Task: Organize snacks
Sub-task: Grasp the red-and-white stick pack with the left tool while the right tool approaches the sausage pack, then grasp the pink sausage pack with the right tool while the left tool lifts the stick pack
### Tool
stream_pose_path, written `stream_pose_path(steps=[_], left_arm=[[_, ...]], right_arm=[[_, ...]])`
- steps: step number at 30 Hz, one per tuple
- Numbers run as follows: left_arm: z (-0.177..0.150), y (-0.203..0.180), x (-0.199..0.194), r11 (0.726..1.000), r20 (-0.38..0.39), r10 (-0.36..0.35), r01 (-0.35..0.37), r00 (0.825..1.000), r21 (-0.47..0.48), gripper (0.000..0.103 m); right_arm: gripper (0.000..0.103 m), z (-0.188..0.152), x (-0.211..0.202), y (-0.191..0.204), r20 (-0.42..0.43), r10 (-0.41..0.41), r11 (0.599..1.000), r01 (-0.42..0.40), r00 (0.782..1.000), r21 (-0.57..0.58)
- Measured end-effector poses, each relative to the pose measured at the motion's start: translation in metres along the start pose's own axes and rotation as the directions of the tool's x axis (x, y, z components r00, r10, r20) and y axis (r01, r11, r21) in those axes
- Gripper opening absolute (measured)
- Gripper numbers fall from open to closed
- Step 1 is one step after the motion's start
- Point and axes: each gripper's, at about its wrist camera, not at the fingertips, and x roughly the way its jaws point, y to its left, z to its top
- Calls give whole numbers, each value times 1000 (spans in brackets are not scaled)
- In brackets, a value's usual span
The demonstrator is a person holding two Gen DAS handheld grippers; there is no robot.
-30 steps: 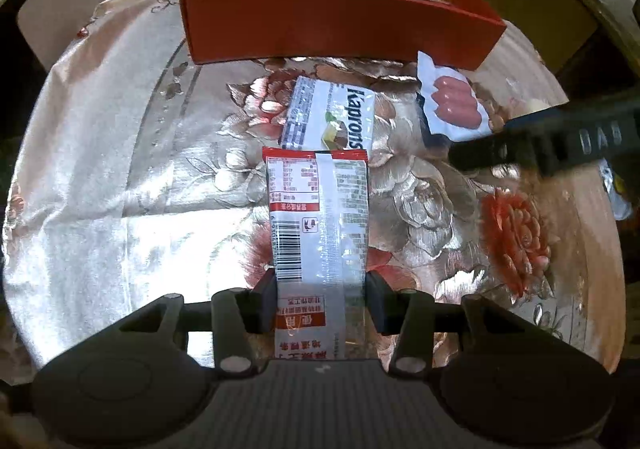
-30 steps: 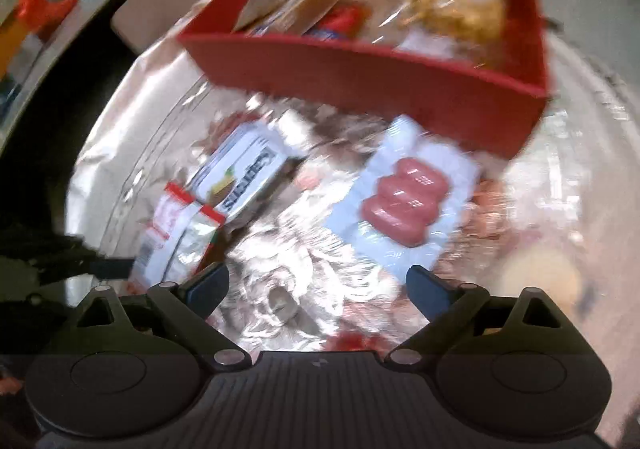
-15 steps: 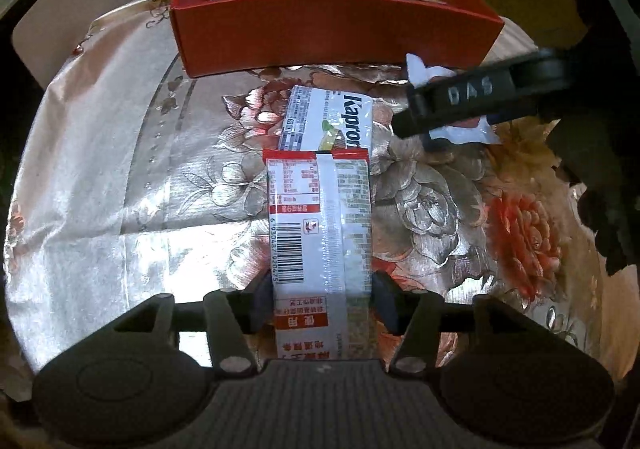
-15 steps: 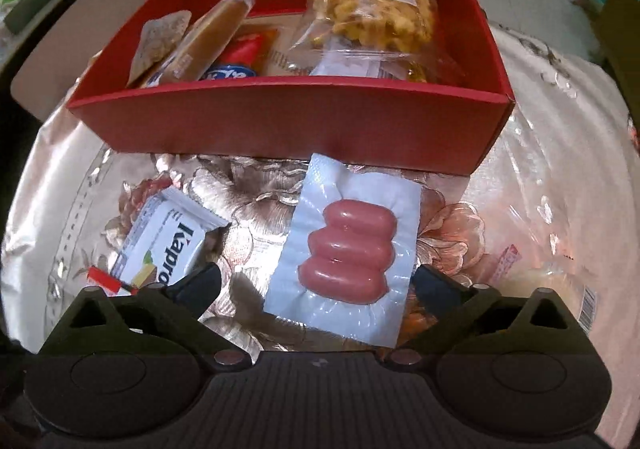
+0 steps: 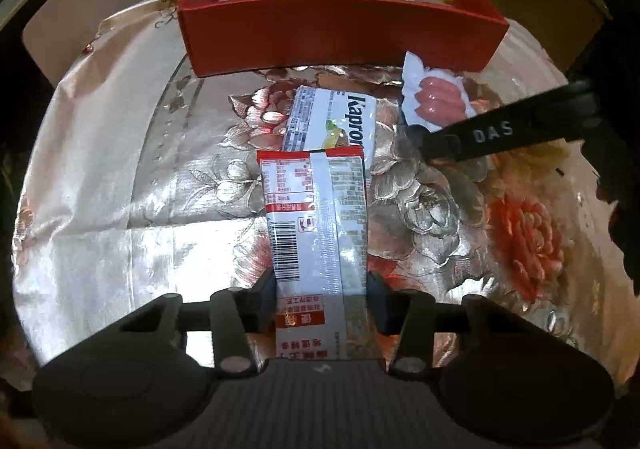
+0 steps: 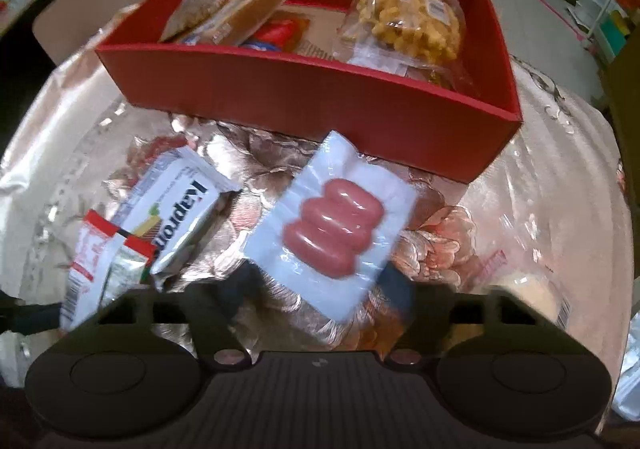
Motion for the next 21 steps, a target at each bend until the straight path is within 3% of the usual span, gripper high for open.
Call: stream_pose_path(steps=[5, 11, 12, 14, 17, 19, 21], left_arm=[[-3, 1, -14, 1000, 32, -10, 11, 999, -12, 40], [-2, 3, -25, 999, 61, -36, 37, 997, -27, 40], [-2, 2, -26, 999, 62, -39, 41, 997, -26, 40], [-4, 2, -27, 999, 56, -48, 50, 997, -23, 40], [-5, 3, -27, 998, 46, -52, 53, 998, -21, 40], [-5, 4, -28, 998, 46, -57, 58, 997, -31, 40], [-5, 6, -28, 997, 50, -63, 65, 997, -39, 40]], right_arm=[[60, -12, -11, -10, 7, 53, 997, -54, 999, 59], [59, -21, -38, -17, 78, 82, 989, -91, 994, 117], [39, -24, -43, -19, 83, 89, 988, -99, 993, 120], [32, -28, -45, -21, 75, 149, 977, -158, 986, 144], [49, -35, -42, -17, 29, 149, 979, -152, 988, 135], [81, -40, -43, -23, 19, 136, 971, -137, 991, 198], [81, -39, -46, -34, 45, 146, 949, -153, 988, 276]])
